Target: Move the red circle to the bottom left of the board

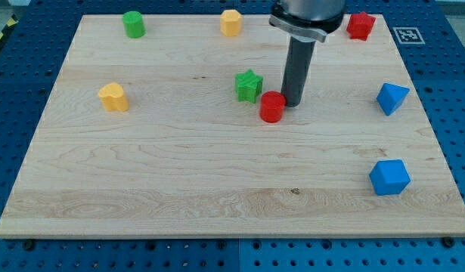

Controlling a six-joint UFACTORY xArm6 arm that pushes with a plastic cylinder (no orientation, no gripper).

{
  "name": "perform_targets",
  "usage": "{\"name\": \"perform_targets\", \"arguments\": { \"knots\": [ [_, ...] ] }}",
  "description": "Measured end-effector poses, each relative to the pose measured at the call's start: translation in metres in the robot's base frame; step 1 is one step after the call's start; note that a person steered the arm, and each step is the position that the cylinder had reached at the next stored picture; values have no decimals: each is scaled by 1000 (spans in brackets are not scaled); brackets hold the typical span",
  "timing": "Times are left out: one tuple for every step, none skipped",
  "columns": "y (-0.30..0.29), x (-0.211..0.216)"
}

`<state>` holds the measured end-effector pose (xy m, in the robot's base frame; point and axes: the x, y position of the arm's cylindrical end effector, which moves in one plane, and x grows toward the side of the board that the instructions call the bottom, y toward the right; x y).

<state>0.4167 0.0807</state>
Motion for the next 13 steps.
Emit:
{"name": "perform_targets", "arguments": {
  "knots": [
    [-17, 2],
    [-30, 10],
    [-46, 24],
    [-63, 37],
    [-80, 48],
    [-93, 61],
    [-106, 77],
    [-119, 89],
    [-135, 100],
    [-151, 107],
    [-167, 115],
    [-182, 129],
    [-193, 151]
  ]
}}
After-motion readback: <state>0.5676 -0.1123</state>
